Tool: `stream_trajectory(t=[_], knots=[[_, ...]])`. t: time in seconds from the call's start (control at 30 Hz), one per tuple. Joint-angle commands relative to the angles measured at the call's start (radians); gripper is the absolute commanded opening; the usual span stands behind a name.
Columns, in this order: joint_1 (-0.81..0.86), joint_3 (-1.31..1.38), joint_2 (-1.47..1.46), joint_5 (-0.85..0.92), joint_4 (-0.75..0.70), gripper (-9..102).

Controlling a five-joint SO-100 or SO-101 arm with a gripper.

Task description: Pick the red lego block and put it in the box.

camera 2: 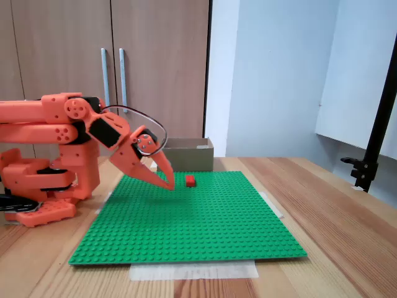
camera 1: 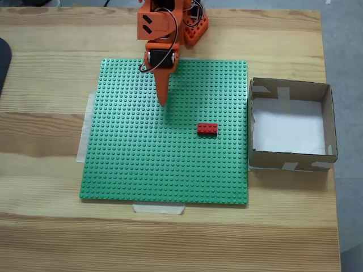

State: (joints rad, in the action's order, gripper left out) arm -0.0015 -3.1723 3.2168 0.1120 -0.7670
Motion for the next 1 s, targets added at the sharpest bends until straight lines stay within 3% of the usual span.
stream_trajectory(t=[0.0, 0.97], knots=[[0.002, -0.012, 0.006, 0.003, 0.009, -1], [0.002, -0.012, 0.006, 0.003, 0.009, -1]])
